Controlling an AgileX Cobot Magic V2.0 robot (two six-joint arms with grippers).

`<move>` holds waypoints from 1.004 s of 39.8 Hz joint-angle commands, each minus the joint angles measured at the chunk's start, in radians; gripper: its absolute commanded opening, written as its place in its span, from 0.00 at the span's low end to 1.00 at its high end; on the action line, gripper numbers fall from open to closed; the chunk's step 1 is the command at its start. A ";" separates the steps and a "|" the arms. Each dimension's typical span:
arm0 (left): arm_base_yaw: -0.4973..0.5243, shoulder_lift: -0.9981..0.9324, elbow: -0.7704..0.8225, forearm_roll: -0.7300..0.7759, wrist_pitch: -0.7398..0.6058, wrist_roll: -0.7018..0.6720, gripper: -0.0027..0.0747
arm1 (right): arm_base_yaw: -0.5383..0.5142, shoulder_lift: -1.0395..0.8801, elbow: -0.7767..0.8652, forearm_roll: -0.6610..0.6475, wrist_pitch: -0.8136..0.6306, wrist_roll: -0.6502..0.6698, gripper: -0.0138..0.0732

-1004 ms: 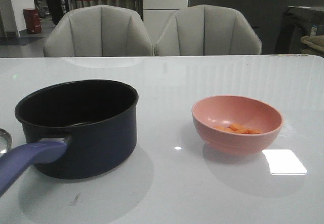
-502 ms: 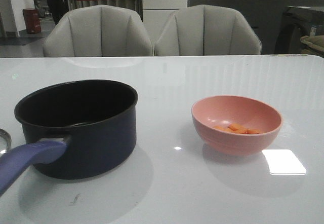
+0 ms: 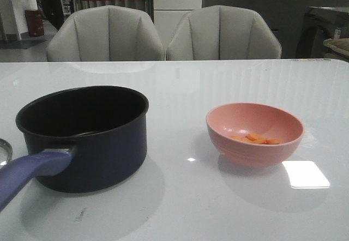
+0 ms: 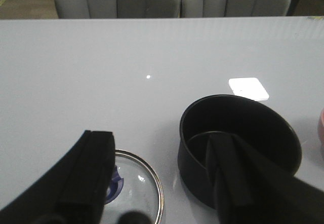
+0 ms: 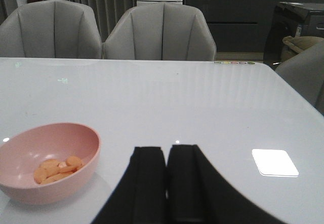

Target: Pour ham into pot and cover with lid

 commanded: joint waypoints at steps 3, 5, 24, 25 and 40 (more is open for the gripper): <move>-0.023 -0.098 0.029 0.012 -0.074 -0.002 0.59 | 0.002 -0.020 0.011 -0.011 -0.082 -0.003 0.32; -0.023 -0.130 0.060 0.012 -0.074 -0.002 0.59 | 0.002 -0.020 0.011 -0.011 -0.082 -0.003 0.32; -0.041 -0.205 0.157 0.078 -0.081 -0.002 0.59 | 0.002 0.075 -0.142 -0.007 -0.124 -0.003 0.32; -0.041 -0.205 0.157 0.078 -0.081 -0.002 0.59 | 0.002 0.101 -0.165 -0.007 -0.098 -0.003 0.32; -0.041 -0.205 0.157 0.078 -0.087 -0.002 0.59 | 0.002 0.413 -0.338 0.067 0.022 -0.001 0.32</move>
